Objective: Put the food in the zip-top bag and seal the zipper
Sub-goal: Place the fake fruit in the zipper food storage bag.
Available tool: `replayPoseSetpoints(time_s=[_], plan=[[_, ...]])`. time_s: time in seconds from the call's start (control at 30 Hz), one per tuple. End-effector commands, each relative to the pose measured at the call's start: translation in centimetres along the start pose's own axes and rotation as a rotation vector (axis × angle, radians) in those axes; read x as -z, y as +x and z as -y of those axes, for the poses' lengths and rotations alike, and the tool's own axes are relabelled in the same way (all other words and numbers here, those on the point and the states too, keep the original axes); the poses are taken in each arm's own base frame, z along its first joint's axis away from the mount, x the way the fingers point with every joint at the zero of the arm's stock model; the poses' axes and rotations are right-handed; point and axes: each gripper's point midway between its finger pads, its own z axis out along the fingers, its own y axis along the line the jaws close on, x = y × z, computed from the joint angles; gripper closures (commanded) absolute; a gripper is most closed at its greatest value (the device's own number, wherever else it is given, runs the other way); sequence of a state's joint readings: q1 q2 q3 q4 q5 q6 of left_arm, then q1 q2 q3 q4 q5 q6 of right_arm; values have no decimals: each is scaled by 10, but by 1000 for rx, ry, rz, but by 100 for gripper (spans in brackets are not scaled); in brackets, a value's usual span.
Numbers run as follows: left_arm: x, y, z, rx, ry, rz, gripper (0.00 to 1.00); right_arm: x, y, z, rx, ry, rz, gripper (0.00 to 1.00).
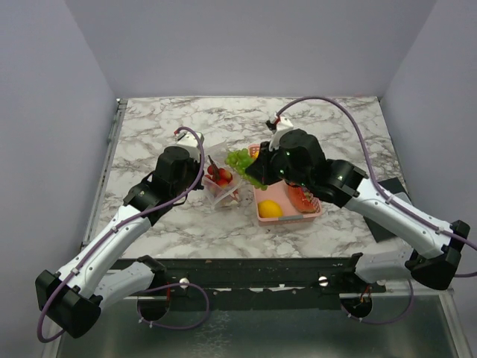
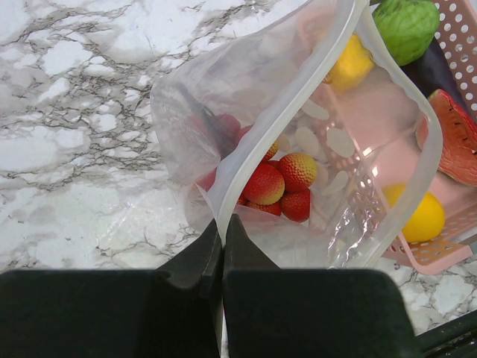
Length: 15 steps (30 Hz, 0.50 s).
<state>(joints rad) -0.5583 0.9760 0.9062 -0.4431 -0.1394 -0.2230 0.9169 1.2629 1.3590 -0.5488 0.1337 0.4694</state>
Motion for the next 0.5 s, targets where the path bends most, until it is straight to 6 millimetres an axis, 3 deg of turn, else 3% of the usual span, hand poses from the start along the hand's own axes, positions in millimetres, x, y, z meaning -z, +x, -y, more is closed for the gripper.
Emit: replayPoseSetpoints(time_s=[0.0,0.47], plan=[[-2,0,2,-3,18,5,100,-14,11,-7,15,46,-46,99],[0,0,9,-4,56,1,100,-72,26,-16,4,144,-128,99]])
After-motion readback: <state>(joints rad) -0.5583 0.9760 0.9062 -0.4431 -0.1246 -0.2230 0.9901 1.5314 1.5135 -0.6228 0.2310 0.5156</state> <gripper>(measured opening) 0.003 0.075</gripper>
